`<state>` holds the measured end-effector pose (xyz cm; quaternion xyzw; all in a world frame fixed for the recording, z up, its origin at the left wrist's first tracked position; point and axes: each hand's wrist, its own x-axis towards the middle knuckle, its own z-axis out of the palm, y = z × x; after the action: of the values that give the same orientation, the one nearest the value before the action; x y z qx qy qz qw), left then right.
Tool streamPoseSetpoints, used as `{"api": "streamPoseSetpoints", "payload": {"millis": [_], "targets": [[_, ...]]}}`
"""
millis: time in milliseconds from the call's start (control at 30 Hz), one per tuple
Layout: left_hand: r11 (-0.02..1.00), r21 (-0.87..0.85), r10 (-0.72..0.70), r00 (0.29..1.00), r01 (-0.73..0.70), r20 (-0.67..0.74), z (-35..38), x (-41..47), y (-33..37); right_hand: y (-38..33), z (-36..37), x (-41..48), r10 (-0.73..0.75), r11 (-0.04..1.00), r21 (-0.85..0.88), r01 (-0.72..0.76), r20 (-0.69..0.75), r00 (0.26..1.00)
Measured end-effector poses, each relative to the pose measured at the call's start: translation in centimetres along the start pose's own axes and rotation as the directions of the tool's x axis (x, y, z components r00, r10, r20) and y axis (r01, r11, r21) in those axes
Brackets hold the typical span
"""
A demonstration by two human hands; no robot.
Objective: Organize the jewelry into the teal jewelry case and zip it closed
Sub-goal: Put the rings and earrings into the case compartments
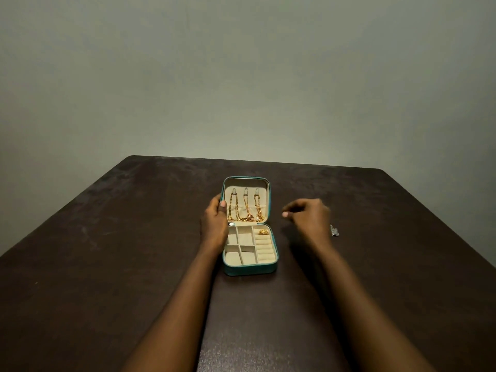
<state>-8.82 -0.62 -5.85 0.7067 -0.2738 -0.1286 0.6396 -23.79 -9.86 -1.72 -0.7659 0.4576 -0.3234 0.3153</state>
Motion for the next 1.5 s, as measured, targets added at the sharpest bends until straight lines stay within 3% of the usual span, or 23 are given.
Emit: {"api": "streamPoseSetpoints", "payload": {"millis": [100,200,300,467,567,667,1100,1233,1400,1500], "targets": [[1.0,-0.01,0.004,1.0,-0.004,0.004,0.0,0.1,-0.2,1.8,-2.2,2.5,0.099,0.995,0.029,-0.096,-0.14,0.985],[1.0,-0.018,0.002,1.0,-0.002,0.005,0.0,0.1,-0.2,3.7,-3.5,5.1,0.11,0.989,-0.08,-0.124,-0.164,0.98],[0.999,-0.034,-0.01,1.0,0.01,0.002,-0.1,0.2,-0.3,4.4,-4.1,6.9,0.109,0.976,-0.18,-0.122,-0.079,0.991],[1.0,-0.026,-0.015,1.0,0.015,-0.006,-0.1,0.5,-0.5,4.6,-3.7,8.1,0.137,0.948,-0.312,-0.063,0.223,0.965],[0.999,-0.031,-0.013,1.0,0.013,-0.012,0.0,0.4,-0.4,4.1,-3.3,8.1,0.104,0.906,-0.422,0.01,0.245,0.964],[0.999,-0.043,-0.017,1.0,0.016,-0.014,0.0,0.4,-0.4,4.1,-3.2,8.1,0.095,0.904,-0.427,0.027,0.263,0.96],[0.999,-0.035,-0.025,1.0,0.025,-0.013,0.0,0.4,-0.3,5.3,-4.6,7.8,-0.01,0.987,-0.156,0.044,0.214,0.977],[0.999,-0.039,-0.025,1.0,0.024,-0.005,-0.1,0.4,-0.2,4.8,-4.7,7.6,0.037,0.998,0.043,-0.046,0.191,0.981],[0.999,-0.027,-0.018,1.0,0.018,-0.009,-0.1,0.3,-0.3,4.0,-4.5,7.8,0.129,0.944,0.262,-0.199,0.262,0.956],[0.999,-0.036,-0.025,1.0,0.025,-0.003,-0.1,0.3,-0.2,3.7,-4.3,7.8,0.164,0.92,0.306,-0.247,0.272,0.948]]}}
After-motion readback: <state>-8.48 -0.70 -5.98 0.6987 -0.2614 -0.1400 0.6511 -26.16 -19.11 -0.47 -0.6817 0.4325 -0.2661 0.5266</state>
